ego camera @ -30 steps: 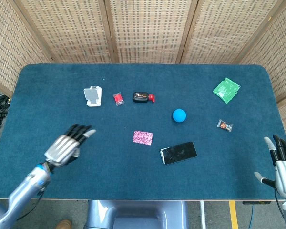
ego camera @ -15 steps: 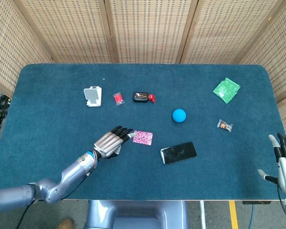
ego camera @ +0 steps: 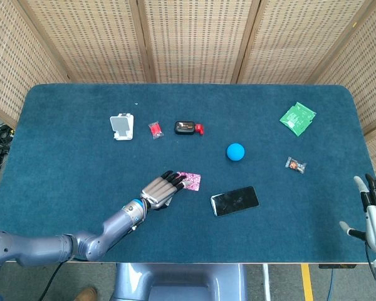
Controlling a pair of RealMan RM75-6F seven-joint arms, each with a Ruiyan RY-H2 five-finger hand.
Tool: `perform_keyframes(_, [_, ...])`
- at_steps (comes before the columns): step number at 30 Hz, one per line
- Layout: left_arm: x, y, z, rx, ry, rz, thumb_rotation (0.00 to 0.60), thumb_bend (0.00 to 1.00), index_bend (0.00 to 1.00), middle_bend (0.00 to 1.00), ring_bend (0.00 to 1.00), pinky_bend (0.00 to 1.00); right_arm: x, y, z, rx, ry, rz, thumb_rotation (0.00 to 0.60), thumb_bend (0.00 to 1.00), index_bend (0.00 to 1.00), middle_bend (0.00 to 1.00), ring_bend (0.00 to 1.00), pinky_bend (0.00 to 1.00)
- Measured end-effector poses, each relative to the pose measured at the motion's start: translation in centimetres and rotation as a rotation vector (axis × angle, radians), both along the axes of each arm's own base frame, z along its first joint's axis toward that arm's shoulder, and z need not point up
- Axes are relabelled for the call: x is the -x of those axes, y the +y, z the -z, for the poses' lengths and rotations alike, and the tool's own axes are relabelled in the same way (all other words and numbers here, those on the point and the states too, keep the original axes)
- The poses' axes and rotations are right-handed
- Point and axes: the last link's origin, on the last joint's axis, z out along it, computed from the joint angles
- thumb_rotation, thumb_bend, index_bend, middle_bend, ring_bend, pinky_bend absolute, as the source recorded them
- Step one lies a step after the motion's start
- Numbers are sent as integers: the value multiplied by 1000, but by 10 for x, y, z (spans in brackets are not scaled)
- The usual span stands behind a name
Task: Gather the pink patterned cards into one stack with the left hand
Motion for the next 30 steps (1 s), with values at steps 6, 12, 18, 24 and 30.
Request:
perform_keyframes(6, [-1,1,6,4,60,-18,600,1000,38,0,0,0,1,0,-1,1,-4,2,600,0,0,0,0,0])
perform_keyframes(12, [2,0,7,6,130,-51,600,1000,38,0,0,0,0,1,-2,4,-8,-1,600,0,0,0,0,0])
perform_keyframes(18, [17,2,-1,-9,177,-81,600,1000,38,0,0,0,-1,2,-2,3,-9,-8,600,0,0,0,0,0])
perform_keyframes(24, [39,9,-16,-49,211,-105,600,1000,36,0,0,0,-3,3,-2,0,-13,-14,600,0,0,0,0,0])
perform_keyframes(30, [73,17,-33,-79,230,-192,600,1000,35,0,0,0,-5,4,-1,-3,-15,-23,600,0,0,0,0,0])
